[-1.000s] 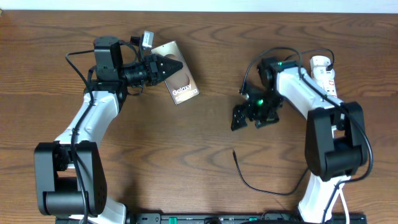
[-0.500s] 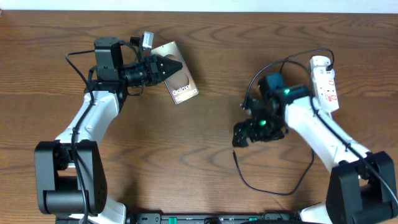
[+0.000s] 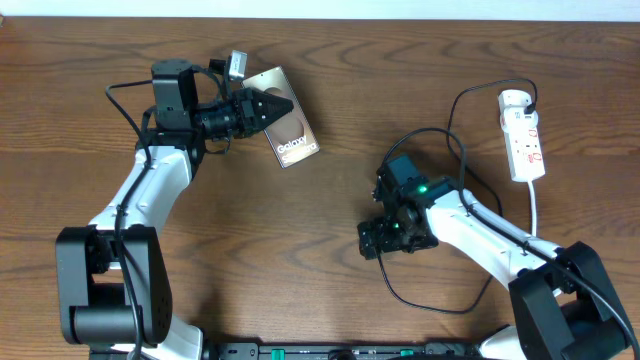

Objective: Plug charger to phone and switch on socket
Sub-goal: 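Lower the right gripper and close it on the cable's USB-C plug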

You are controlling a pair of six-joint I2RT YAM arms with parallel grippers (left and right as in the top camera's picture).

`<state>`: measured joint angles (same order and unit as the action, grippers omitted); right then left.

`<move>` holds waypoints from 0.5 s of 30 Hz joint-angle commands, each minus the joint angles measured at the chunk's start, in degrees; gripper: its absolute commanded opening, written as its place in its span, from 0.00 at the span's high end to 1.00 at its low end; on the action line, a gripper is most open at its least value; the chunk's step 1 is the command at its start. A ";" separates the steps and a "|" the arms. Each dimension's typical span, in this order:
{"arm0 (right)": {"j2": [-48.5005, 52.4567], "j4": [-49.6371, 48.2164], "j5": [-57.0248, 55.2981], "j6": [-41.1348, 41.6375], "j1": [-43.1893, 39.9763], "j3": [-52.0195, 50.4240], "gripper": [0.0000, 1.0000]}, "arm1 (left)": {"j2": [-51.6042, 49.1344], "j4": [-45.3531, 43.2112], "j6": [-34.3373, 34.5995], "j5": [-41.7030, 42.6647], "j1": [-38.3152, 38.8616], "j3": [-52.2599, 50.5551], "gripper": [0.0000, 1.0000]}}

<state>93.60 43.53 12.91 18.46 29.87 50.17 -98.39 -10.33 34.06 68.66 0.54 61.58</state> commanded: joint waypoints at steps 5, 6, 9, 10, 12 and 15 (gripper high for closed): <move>-0.81 -1.16 -2.49 4.28 1.97 -1.57 0.17 | -0.33 -0.24 -1.49 1.38 0.04 0.48 0.93; -0.81 -1.25 -2.56 4.61 2.12 -1.62 0.24 | -0.33 -0.24 -1.49 1.38 0.04 0.48 0.93; -0.81 -1.33 -3.23 5.38 2.51 -1.66 0.39 | -0.33 -0.22 -1.49 1.38 0.04 0.48 0.93; -0.81 -1.33 -3.43 5.57 2.54 -1.68 0.40 | -0.33 -0.22 -1.49 1.40 0.04 0.48 0.92; -0.81 -1.33 -3.56 5.55 2.54 -1.81 0.39 | -0.33 -0.22 -1.49 1.40 0.04 0.48 0.93; -0.81 -1.36 -3.56 5.62 2.54 -2.25 0.41 | -0.33 -0.22 -1.49 1.38 0.04 0.48 0.93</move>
<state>93.60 42.30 10.33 23.11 31.86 48.93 -98.41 -10.33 33.32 68.66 0.54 61.58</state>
